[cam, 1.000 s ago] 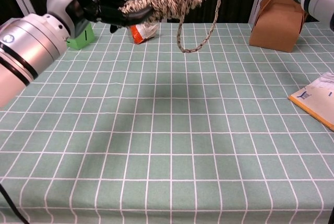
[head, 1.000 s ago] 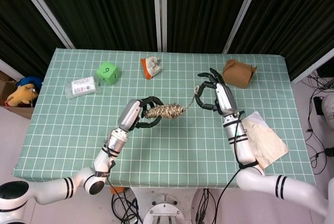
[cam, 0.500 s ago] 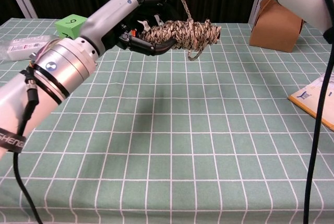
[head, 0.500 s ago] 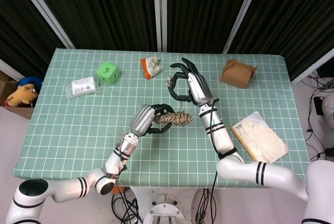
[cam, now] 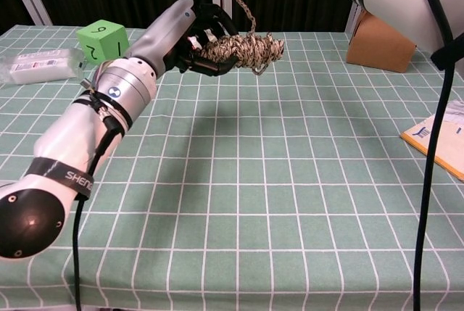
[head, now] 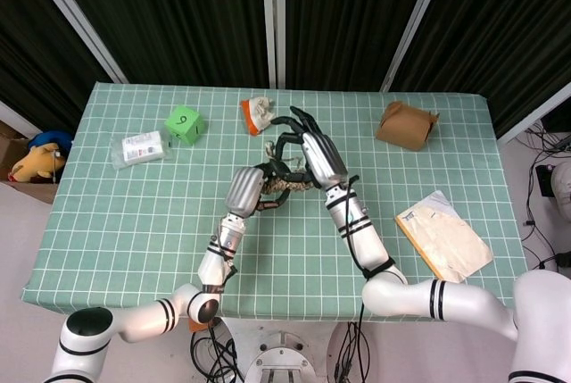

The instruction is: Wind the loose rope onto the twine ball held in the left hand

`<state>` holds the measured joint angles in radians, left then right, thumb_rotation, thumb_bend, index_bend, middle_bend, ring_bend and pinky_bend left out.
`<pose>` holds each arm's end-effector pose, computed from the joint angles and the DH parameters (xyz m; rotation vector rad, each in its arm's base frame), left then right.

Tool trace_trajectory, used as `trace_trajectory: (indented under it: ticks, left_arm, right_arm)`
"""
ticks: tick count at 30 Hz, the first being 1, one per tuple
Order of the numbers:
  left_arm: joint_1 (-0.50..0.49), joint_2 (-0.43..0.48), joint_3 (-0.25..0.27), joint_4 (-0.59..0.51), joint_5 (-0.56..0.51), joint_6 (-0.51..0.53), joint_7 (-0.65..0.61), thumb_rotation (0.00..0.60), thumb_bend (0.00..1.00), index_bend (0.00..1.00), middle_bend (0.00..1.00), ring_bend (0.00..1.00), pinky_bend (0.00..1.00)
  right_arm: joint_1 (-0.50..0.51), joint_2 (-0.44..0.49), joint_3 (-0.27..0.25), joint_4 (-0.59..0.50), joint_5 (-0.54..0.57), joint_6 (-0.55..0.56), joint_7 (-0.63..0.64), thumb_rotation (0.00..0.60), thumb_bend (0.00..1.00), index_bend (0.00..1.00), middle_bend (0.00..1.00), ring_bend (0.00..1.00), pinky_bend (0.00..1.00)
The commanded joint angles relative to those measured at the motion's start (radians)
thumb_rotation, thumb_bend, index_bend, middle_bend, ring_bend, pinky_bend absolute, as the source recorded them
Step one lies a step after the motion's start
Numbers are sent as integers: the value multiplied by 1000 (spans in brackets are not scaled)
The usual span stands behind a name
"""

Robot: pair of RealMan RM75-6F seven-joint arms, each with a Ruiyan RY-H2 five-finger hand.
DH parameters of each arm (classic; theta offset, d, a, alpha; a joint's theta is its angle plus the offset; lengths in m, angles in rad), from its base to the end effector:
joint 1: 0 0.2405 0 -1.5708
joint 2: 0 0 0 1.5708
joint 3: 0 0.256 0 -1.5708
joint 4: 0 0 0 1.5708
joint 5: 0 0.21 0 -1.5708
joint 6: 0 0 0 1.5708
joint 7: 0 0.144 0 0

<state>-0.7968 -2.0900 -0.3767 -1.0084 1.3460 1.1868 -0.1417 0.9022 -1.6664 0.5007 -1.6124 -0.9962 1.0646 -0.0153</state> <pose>-0.0646 0.3484 -0.0947 -1.4755 -1.2220 -1.5861 -0.0022 -0.3711 0.0145 1.5020 -1.4003 1.6665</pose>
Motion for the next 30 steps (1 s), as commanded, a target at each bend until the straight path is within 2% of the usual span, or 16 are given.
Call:
trace_trajectory:
  ticks: [1, 15, 21, 26, 30]
  left_arm:
    - [-16, -33, -31, 31, -35, -2, 2, 600, 486, 801, 783, 695, 804]
    - [-84, -126, -153, 126, -159, -6, 21, 600, 486, 802, 784, 695, 806]
    - [-96, -125, -249, 96, -245, -12, -12, 600, 487, 798, 779, 696, 810]
    - [-90, -92, -300, 57, -290, -13, -41, 600, 487, 798, 779, 696, 810]
    - [-77, -58, -332, 7, -311, 1, -72, 600, 488, 797, 779, 696, 810]
  right_arm:
    - [-1, 1, -5, -7, -7, -2, 13, 600, 604, 942, 229, 0, 0]
    - [-9, 8, -43, -60, -73, -13, 71, 600, 603, 943, 229, 0, 0]
    - [-30, 19, -77, -112, -118, 7, 76, 600, 603, 943, 229, 0, 0]
    - [-74, 44, -115, -164, -172, 47, 96, 600, 603, 943, 229, 0, 0]
    - [-138, 69, -171, -193, -237, 96, 143, 600, 603, 944, 229, 0, 0]
